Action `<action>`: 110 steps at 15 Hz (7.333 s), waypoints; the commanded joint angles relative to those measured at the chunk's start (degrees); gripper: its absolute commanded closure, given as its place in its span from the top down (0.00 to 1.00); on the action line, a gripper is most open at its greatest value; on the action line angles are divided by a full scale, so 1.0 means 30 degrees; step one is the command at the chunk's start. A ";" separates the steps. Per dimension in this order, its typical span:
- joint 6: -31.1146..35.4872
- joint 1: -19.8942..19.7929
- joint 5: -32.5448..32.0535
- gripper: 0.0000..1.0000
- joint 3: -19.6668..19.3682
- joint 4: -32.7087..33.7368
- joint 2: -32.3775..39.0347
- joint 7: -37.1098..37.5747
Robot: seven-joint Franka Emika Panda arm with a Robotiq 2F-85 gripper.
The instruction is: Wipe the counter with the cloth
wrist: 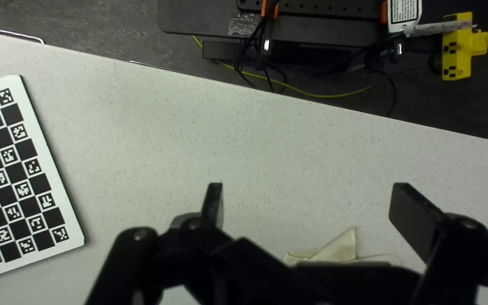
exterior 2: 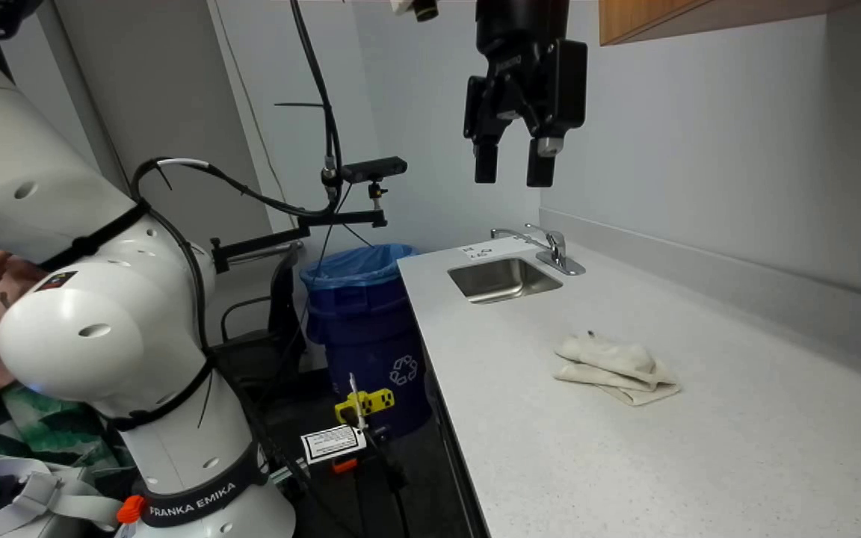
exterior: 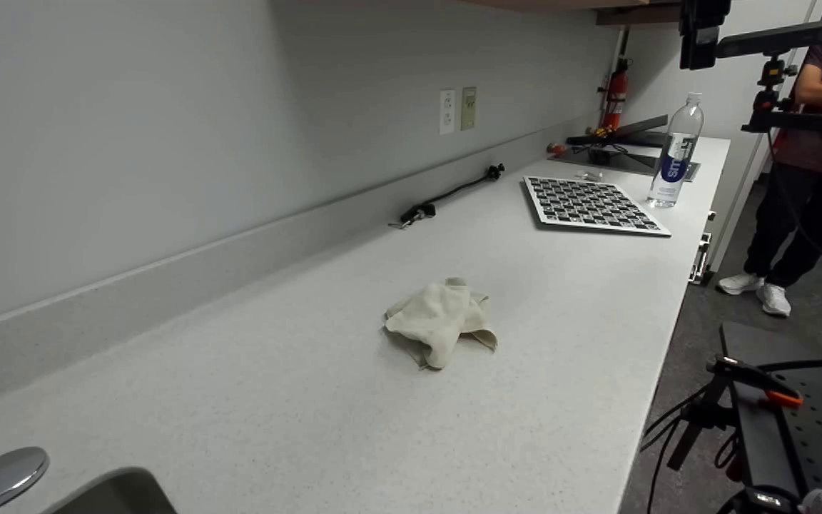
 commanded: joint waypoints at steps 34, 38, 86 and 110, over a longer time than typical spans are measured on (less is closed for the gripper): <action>0.0305 -0.0032 -0.0105 1.00 0.0116 -0.1512 0.0529 -0.0241; 0.1260 0.0069 0.0229 1.00 0.0151 -0.2308 0.1576 -0.0158; 1.4392 0.0991 0.1715 1.00 0.3957 0.5599 1.7845 0.2892; 1.5329 0.0077 0.2811 0.03 0.3633 0.5871 1.9229 0.3517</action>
